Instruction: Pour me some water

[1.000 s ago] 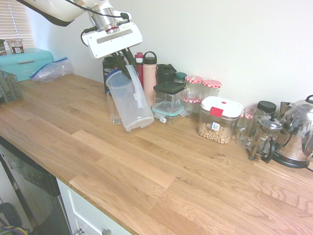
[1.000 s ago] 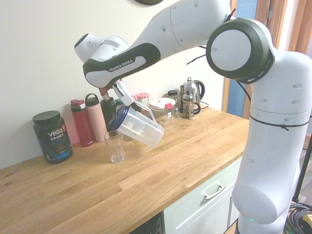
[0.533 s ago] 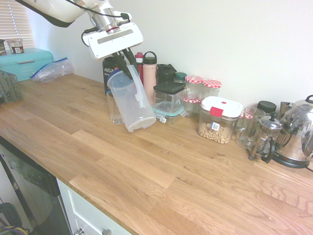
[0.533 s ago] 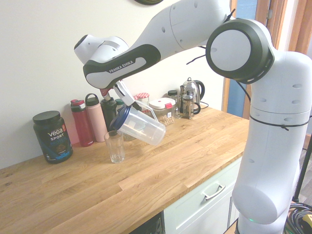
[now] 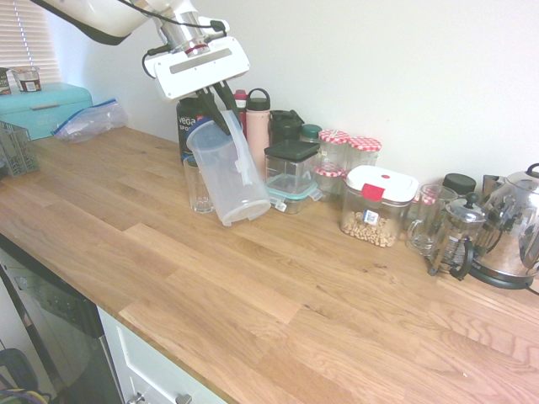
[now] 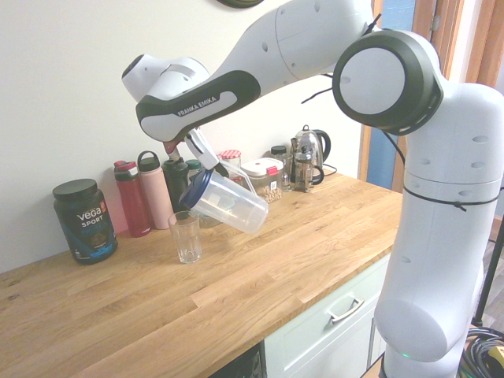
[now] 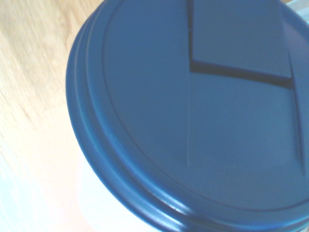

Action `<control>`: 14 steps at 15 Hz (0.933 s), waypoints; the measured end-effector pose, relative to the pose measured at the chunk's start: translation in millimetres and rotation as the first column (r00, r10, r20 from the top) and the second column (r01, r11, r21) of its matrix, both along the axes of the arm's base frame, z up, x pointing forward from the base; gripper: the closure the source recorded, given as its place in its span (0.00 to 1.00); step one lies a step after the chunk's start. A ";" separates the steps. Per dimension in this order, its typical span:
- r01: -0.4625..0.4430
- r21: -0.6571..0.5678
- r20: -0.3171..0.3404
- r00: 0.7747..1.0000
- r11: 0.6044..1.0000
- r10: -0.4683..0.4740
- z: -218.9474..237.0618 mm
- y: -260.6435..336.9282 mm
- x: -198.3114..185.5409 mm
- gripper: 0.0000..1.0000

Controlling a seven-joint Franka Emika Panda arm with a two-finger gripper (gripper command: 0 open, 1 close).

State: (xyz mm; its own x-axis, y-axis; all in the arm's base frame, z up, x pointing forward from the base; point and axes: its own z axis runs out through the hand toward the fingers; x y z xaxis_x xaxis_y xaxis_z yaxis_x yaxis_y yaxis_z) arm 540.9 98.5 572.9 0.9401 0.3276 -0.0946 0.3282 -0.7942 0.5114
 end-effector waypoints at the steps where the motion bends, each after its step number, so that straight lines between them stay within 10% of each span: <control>1: 0.013 0.051 0.023 1.000 0.999 -0.014 20.3 -9.2 -8.7 1.00; 7: 0.236 0.307 0.141 0.947 0.922 -0.289 94.6 -89.1 -57.9 1.00; 14: 0.504 0.486 0.146 0.759 0.715 -0.634 49.4 -194.7 -89.5 1.00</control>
State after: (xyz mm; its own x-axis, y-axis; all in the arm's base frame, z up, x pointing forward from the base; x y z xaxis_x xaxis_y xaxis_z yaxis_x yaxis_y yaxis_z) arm 451.4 -96.2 622.3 0.9176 -0.3344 0.2151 -0.3618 -0.9265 0.1031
